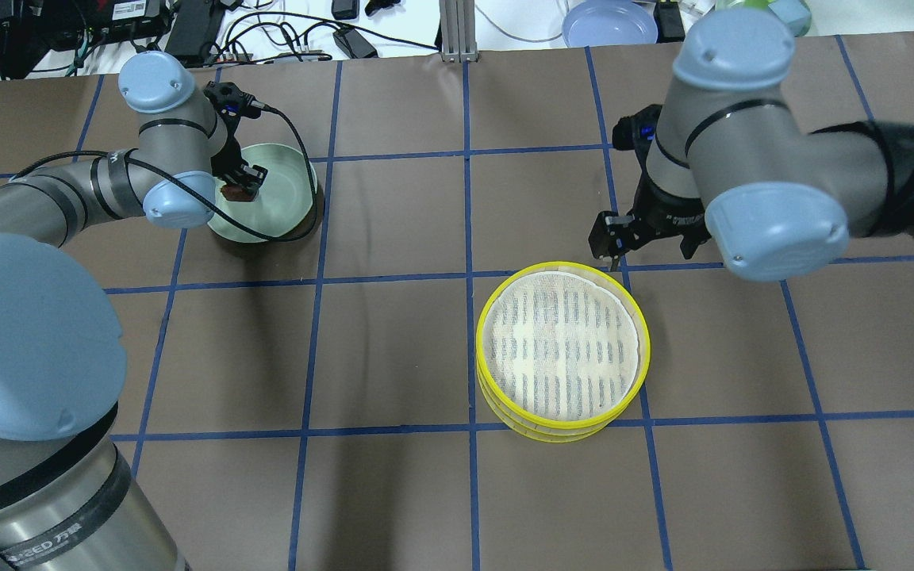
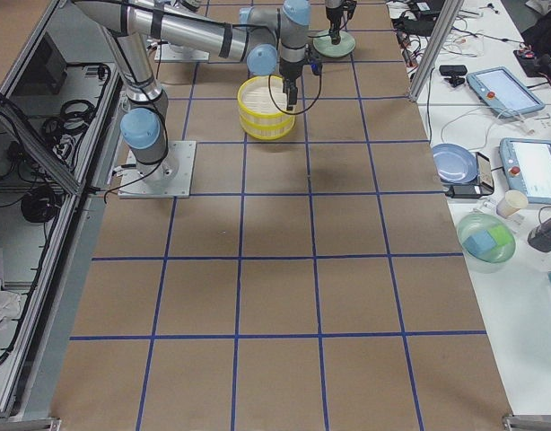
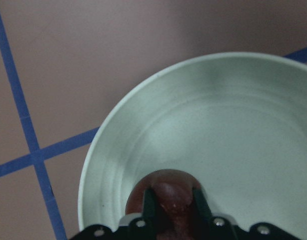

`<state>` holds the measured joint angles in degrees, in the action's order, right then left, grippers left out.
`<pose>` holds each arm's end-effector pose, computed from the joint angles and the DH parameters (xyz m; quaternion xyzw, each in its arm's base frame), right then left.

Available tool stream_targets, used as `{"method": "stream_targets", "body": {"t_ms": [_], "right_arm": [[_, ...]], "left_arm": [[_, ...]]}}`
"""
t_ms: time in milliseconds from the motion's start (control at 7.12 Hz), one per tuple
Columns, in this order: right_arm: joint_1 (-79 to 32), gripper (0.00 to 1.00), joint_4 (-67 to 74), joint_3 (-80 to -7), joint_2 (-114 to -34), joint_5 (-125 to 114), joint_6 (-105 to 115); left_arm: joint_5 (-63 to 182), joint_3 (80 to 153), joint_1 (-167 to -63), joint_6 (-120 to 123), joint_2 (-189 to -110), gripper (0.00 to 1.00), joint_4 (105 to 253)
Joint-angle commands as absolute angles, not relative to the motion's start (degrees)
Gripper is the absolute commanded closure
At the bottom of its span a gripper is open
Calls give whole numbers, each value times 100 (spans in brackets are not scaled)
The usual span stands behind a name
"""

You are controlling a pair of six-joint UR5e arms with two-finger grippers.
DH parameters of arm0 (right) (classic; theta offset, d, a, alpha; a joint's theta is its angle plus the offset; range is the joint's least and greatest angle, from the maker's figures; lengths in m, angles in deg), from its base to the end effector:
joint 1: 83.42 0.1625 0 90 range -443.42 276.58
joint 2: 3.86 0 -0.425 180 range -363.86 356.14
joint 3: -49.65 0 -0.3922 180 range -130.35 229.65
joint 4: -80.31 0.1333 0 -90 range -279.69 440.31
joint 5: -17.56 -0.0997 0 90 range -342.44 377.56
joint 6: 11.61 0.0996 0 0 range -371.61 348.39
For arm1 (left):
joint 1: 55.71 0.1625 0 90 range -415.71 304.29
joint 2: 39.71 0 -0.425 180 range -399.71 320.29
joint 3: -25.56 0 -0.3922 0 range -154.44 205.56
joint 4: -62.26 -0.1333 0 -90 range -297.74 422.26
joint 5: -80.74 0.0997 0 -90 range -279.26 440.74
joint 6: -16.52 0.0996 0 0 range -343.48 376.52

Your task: Stack buns with steamer

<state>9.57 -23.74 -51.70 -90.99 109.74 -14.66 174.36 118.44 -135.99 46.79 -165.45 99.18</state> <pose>0.1555 -0.4934 0.3908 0.0527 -0.9984 -0.0015 0.0190 -0.0111 -0.6878 0.1913 0.1730 0.9764 -0.1075 0.0725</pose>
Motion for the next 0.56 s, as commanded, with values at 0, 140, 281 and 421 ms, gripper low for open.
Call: {"method": "stream_targets", "body": {"t_ms": [0, 140, 281, 421], "right_arm": [[895, 0, -1595, -3977, -9253, 10976, -1425], [791, 0, -1671, -3825, -9385, 10924, -1312], [659, 0, -1672, -3815, -9482, 10810, -824], [641, 0, -1715, -3815, -9535, 10757, -784]], "left_arm": [[17426, 11838, -13578, 4580, -16443, 100, 9926], [17417, 11838, -13587, 4457, -16365, 100, 9926], [17434, 11768, -13682, 4029, -16198, 100, 10021], [17417, 11750, -13901, 3346, -15962, 100, 10423]]}}
